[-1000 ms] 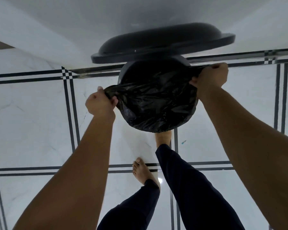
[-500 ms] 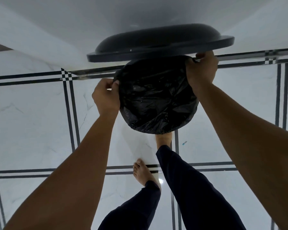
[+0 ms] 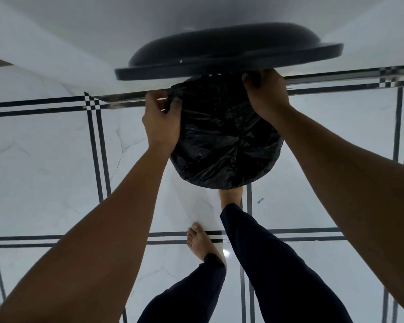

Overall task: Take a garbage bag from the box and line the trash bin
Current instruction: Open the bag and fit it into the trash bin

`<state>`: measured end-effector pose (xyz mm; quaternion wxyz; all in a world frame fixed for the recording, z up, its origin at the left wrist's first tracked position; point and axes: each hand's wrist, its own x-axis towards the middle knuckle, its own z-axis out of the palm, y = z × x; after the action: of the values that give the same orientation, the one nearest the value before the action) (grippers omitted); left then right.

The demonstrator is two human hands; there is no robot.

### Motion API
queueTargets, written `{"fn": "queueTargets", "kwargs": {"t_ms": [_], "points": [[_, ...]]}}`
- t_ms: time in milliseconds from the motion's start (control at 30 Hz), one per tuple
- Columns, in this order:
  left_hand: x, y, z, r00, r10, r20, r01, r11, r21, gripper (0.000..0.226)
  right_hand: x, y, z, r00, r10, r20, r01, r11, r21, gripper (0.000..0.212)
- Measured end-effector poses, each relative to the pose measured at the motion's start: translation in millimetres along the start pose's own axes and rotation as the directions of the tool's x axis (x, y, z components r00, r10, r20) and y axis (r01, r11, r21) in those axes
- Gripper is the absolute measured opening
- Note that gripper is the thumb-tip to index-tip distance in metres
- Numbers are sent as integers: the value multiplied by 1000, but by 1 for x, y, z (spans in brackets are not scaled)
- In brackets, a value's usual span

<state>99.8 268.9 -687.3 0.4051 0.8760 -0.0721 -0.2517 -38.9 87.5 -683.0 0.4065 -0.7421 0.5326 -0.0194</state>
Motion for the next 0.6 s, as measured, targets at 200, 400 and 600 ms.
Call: {"fn": "queueTargets", "kwargs": {"t_ms": [200, 400, 600], "points": [[13, -10, 3, 954, 217, 205, -248, 958, 140, 37, 5, 1, -4, 995, 21, -100, -14, 997, 76, 20], [35, -1, 12, 965, 78, 250, -105, 990, 99, 35, 29, -16, 5, 951, 301, -64, -281, 934, 223, 29], [51, 10, 9, 930, -281, 235, 301, 952, -50, 37, 31, -9, -3, 912, 375, -165, -377, 926, 21, 36]]}}
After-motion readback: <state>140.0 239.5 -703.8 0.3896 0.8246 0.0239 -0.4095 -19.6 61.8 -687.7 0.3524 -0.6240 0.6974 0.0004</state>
